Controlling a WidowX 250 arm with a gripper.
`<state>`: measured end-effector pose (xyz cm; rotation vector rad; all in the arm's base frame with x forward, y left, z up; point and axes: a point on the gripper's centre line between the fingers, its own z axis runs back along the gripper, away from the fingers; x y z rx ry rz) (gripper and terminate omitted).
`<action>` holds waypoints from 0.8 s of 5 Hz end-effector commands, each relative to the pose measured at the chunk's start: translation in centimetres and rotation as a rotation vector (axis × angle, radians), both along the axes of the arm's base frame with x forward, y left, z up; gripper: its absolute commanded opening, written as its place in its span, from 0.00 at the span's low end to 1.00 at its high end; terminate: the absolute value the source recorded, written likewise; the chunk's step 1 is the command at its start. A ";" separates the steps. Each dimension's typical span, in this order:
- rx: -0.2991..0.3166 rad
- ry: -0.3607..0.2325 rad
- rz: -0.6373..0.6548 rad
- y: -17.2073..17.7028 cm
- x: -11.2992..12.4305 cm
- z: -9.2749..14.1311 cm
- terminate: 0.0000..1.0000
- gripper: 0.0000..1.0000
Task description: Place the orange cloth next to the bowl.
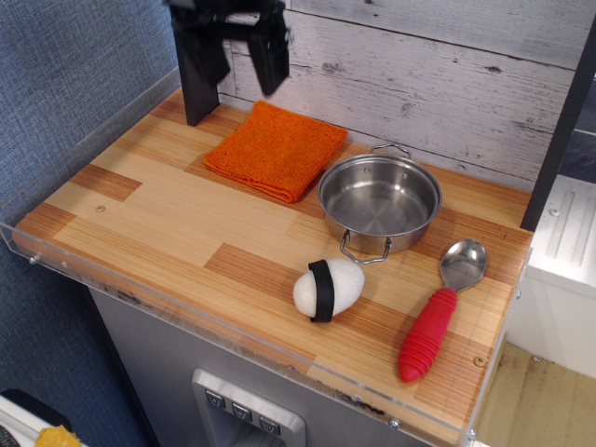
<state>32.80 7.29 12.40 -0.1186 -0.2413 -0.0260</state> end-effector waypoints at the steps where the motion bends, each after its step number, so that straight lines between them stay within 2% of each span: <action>1: 0.050 -0.046 0.008 -1.0 -3.0 1.5 0.00 1.00; 3: 0.065 -0.053 -0.025 -1.6 -2.9 1.4 0.00 1.00; 4: 0.065 -0.053 -0.025 -1.6 -2.9 1.4 1.00 1.00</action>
